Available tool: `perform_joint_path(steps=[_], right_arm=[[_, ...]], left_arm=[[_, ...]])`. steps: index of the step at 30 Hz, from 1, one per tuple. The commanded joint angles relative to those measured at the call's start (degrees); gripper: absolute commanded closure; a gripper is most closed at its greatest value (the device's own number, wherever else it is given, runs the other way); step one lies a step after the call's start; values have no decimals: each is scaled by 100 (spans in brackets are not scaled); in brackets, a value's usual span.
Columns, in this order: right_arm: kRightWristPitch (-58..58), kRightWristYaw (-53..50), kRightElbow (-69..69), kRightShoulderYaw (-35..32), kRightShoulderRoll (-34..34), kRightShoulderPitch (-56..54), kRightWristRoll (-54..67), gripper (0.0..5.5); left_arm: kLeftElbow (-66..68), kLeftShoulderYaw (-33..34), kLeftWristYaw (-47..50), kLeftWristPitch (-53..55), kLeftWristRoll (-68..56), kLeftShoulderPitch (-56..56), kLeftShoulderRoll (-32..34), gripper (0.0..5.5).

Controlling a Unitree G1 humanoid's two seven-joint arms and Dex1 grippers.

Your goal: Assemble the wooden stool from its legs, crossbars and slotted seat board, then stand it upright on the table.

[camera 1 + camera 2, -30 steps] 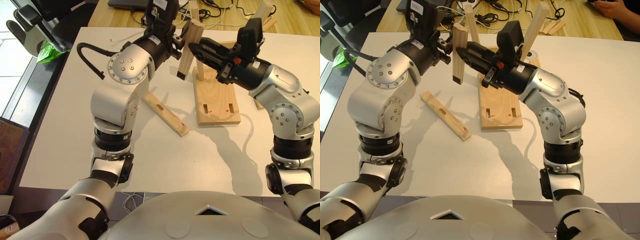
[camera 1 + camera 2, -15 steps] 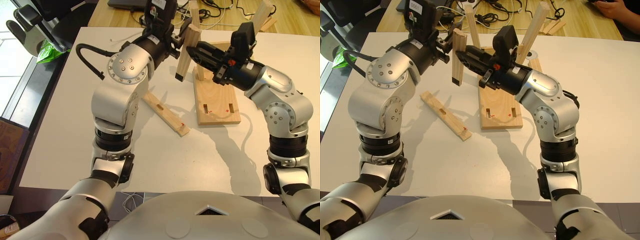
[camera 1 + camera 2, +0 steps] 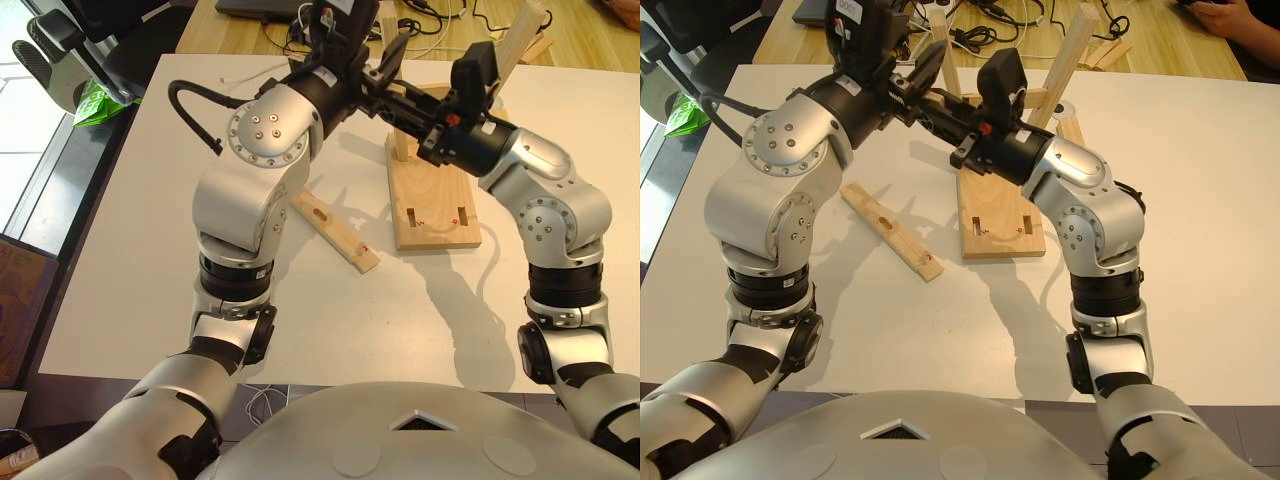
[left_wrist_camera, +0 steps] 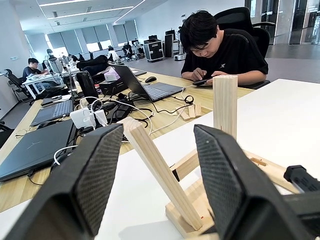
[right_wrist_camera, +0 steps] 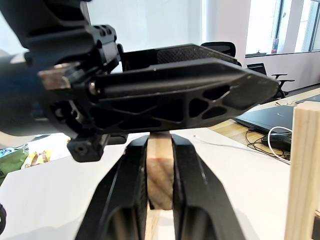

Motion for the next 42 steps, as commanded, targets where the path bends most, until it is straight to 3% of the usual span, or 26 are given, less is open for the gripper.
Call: perform_joint_path(steps=[1,8,20,34,42], right_arm=[[-69,167,-206,-181,-324,-39,-42,510],[84,491,-659,-496,-834,290,285,510],[328,-28,-633,-996,-432,-43,1081,510],[255,-182,-467,-678,-306,55,855,510],[23,-113,-163,-1097,-923,-410,478,510]], left_arm=[[8,47,-51,19,42,-18,133,286],[203,470,-71,-157,104,-49,499,286],[186,45,-111,-218,176,222,431,286],[70,8,-77,-119,116,198,277,286],[-177,190,-276,-26,142,634,705,286]])
